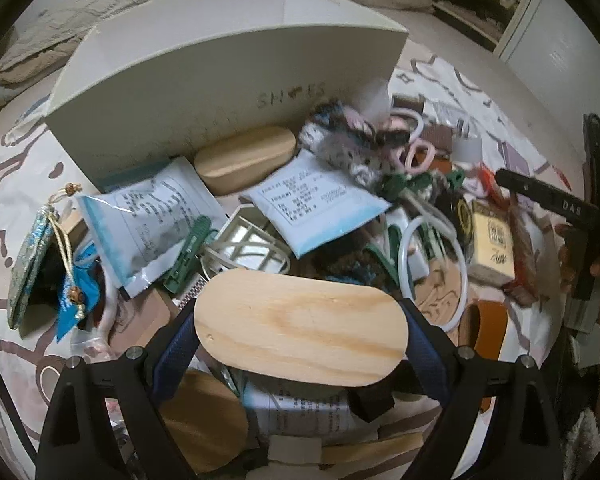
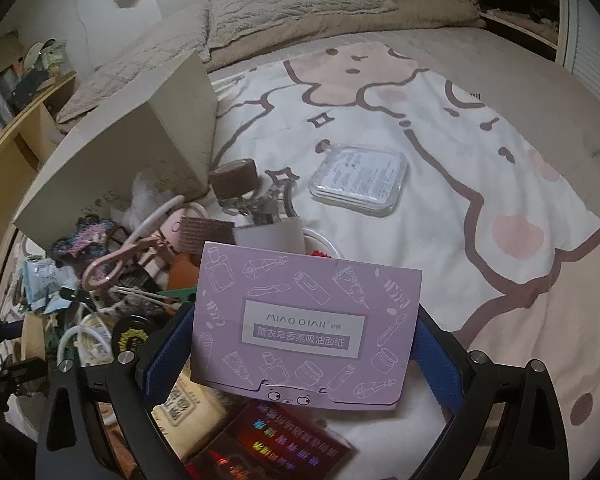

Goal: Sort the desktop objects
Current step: 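Lift the purple card box and wooden lid and carry them toward the white box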

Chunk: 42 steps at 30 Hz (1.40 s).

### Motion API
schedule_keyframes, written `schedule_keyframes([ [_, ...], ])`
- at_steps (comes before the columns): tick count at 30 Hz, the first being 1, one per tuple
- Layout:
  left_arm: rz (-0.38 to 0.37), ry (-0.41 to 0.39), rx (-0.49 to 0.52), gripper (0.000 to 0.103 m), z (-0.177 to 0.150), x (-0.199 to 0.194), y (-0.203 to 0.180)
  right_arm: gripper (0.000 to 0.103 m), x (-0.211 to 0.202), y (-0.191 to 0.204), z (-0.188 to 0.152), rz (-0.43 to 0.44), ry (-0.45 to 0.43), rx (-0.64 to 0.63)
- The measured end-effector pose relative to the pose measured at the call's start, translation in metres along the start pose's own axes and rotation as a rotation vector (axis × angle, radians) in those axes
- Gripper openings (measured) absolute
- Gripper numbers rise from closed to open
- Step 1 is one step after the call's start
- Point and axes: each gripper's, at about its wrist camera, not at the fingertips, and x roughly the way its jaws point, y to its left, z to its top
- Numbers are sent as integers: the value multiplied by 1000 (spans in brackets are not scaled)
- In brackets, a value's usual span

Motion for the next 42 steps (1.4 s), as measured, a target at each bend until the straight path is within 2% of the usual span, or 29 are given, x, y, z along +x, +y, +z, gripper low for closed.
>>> schedule_keyframes([
  [16,68,-92,-55,94,6,-13,8,100,-23,41,-3,62,-50,-110],
  [26,117,-157,-142,94,7,-27,25,100,-26,72,-3,137,-48,-167],
  [30,103,-191,-170,94,6,-37,28,100,-33,85,3,169,-68,-205],
  [35,134,-248,-177,94,12,-53,28,100,-43,100,15,211,-101,-241],
  [42,168,-285,-189,94,34,-62,31,100,-51,121,43,258,-140,-285],
])
